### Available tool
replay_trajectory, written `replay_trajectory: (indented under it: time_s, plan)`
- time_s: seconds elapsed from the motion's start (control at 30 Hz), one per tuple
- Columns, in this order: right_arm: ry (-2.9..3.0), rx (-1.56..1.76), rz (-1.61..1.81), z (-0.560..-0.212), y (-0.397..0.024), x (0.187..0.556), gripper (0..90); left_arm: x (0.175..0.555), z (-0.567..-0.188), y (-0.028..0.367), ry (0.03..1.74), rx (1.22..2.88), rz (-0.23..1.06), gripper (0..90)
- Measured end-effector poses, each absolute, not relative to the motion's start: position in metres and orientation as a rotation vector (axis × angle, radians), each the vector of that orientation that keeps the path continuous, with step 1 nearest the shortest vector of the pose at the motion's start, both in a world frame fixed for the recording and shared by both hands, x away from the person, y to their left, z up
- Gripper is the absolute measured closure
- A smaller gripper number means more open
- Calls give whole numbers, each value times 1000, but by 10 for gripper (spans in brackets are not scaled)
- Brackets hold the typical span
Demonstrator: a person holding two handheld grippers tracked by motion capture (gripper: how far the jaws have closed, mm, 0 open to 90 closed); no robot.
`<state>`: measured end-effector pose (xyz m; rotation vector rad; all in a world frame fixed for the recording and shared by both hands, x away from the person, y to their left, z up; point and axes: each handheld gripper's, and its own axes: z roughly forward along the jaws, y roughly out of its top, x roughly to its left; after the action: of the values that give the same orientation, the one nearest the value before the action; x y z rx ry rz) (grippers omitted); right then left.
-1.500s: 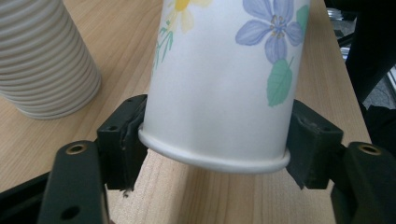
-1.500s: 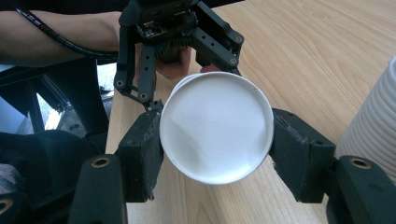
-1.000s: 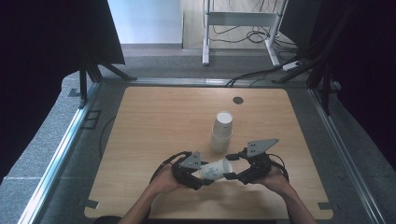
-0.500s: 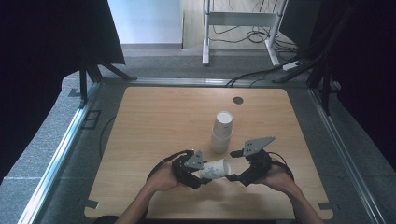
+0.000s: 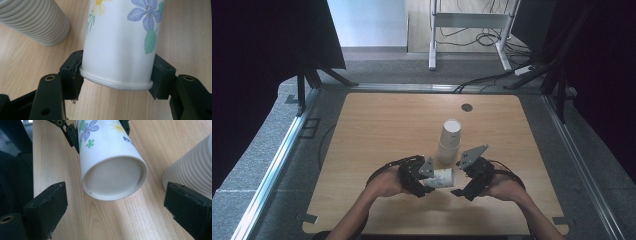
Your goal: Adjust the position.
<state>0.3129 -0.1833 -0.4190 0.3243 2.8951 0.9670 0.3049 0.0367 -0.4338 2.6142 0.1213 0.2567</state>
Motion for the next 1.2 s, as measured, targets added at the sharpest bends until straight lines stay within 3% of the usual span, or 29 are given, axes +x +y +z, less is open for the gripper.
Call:
replay_trajectory:
  time_s: [0.9, 1.2]
  plan:
    - [2958, 182, 657, -436, -151, 315, 217, 300, -431, 15, 3, 2767, 363, 373]
    - [2977, 183, 672, -437, -152, 312, 361, 299, -434, 12, 24, 2751, 366, 373]
